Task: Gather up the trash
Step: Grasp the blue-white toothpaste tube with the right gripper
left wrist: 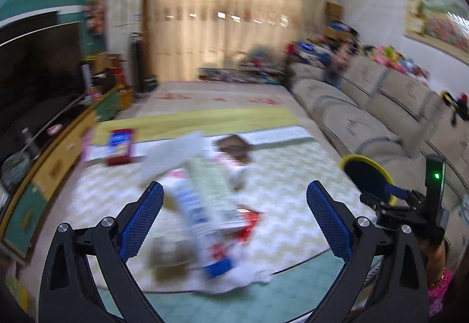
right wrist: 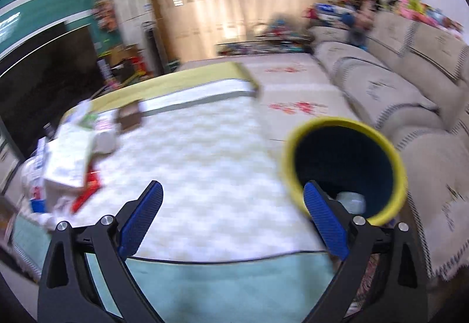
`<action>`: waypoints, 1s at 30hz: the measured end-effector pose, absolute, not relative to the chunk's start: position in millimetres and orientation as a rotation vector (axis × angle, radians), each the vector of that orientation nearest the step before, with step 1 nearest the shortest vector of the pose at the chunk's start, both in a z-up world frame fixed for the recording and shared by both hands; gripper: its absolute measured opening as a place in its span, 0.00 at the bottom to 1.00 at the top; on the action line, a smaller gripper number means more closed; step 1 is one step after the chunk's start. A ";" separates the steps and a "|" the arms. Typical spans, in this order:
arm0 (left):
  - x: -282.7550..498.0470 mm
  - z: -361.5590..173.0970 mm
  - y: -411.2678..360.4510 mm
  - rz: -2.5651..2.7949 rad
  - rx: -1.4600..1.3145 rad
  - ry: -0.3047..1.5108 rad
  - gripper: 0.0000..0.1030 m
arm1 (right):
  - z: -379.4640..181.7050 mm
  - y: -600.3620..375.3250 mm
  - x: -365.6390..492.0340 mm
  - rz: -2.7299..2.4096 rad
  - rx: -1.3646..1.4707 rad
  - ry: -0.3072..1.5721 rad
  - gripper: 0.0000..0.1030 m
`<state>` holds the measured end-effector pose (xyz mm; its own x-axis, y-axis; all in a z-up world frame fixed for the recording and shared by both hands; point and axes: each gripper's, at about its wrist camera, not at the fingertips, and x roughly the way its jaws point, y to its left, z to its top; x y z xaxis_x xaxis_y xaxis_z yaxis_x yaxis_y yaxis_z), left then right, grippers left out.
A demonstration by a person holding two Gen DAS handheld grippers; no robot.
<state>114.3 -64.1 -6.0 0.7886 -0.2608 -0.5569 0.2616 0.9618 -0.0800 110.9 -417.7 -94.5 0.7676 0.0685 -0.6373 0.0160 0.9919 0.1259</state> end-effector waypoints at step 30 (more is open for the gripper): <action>96.4 -36.3 79.3 -0.073 -0.166 0.600 0.95 | -116.3 -187.4 137.7 0.559 0.004 0.885 0.37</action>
<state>96.4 79.3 -36.3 0.8234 -0.1165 -0.5554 0.0203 0.9841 -0.1764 137.7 -187.4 -116.3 0.5006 0.4643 -0.7307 -0.4610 0.8573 0.2289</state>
